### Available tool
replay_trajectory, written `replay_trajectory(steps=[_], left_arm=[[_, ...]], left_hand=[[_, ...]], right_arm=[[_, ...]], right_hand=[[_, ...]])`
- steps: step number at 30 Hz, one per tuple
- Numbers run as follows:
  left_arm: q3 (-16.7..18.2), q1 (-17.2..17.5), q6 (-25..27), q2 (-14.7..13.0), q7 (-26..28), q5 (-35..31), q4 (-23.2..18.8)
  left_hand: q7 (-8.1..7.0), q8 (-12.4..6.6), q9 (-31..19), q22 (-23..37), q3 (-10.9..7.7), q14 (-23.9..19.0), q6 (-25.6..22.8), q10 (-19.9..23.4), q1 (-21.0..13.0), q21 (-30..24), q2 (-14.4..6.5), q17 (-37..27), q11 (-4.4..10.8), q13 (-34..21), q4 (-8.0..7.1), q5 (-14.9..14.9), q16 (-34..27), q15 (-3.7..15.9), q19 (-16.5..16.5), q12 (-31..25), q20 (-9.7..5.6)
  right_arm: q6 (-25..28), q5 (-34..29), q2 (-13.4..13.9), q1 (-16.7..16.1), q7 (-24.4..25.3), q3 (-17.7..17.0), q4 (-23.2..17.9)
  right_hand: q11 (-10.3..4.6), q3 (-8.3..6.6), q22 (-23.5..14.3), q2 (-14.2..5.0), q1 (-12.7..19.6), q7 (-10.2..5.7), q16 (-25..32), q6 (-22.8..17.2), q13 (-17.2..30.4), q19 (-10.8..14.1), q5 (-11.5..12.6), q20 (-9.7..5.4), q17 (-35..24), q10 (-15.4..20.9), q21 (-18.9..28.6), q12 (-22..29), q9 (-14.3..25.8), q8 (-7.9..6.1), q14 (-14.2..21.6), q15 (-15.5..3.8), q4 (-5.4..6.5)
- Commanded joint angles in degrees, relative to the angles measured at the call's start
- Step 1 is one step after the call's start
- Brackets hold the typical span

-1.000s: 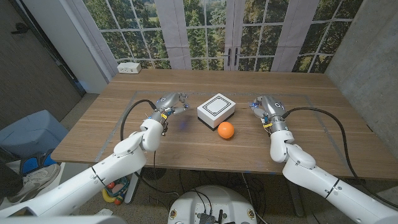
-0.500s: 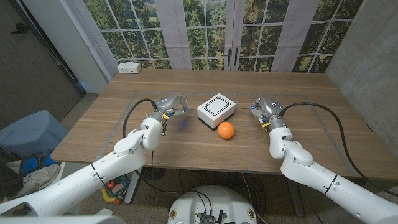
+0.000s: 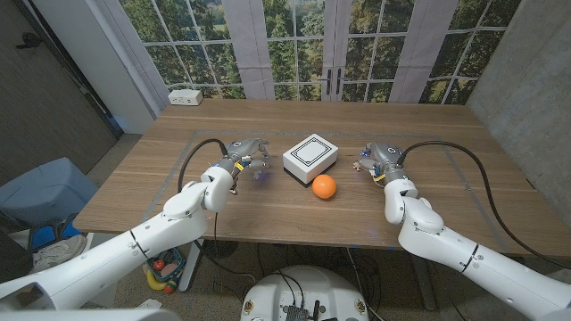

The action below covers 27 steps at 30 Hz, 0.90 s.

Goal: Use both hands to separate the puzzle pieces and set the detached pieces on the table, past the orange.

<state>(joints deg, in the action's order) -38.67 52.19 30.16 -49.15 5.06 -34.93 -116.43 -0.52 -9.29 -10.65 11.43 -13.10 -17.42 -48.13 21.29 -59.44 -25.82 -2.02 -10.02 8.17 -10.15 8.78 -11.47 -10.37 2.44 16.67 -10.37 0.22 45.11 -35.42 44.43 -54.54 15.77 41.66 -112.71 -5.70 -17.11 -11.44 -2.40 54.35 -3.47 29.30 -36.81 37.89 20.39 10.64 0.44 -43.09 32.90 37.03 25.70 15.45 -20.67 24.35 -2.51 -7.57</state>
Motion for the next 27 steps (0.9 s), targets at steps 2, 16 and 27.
replay_trajectory(steps=[2,16,27], left_arm=[[2.0,0.7,-2.7,-0.2,0.7,2.5,0.2],[6.9,1.9,-13.9,-0.4,2.7,14.2,3.7],[9.8,3.7,-26.0,1.7,7.8,22.3,9.2]], left_hand=[[-1.82,0.23,-0.1,0.0,0.94,0.7,9.2,-2.6,3.0,0.6,-0.4,-0.3,-0.95,-0.2,-0.81,-0.1,-0.5,3.11,-1.0,-0.1,0.83],[-6.59,-0.24,0.4,-0.4,1.97,9.9,32.3,-14.3,15.2,4.5,-5.0,-0.5,-3.81,-0.2,-3.90,0.7,0.3,1.46,-8.3,0.2,0.82],[-7.79,0.06,0.7,-0.9,0.19,18.4,45.6,-22.5,21.6,7.7,-7.9,-0.2,-3.14,0.0,-5.16,1.3,0.6,1.82,-12.7,0.5,-2.29]], right_arm=[[-1.3,3.0,0.6,0.0,0.1,-0.9,-0.3],[-15.7,12.6,0.6,-3.4,7.4,-6.9,2.7],[-32.0,20.9,0.1,-5.3,11.6,-11.3,8.0]], right_hand=[[1.88,1.79,0.1,0.05,-3.9,1.17,-1.8,7.2,-2.0,-1.3,-0.1,0.89,1.0,-6.6,0.4,-4.9,-1.3,3.83,-3.7,-4.29,1.04],[4.54,4.10,0.5,-3.79,-14.5,1.81,-5.1,11.5,-5.1,-6.2,0.6,0.62,3.6,-11.1,-1.1,-9.7,-2.9,7.05,-7.4,-3.01,5.56],[4.90,2.57,1.0,-7.42,-18.6,1.41,-9.4,14.2,-8.5,-8.4,0.9,-3.34,7.2,-14.2,-2.2,-13.2,-4.0,9.17,-10.8,-2.97,7.37]])
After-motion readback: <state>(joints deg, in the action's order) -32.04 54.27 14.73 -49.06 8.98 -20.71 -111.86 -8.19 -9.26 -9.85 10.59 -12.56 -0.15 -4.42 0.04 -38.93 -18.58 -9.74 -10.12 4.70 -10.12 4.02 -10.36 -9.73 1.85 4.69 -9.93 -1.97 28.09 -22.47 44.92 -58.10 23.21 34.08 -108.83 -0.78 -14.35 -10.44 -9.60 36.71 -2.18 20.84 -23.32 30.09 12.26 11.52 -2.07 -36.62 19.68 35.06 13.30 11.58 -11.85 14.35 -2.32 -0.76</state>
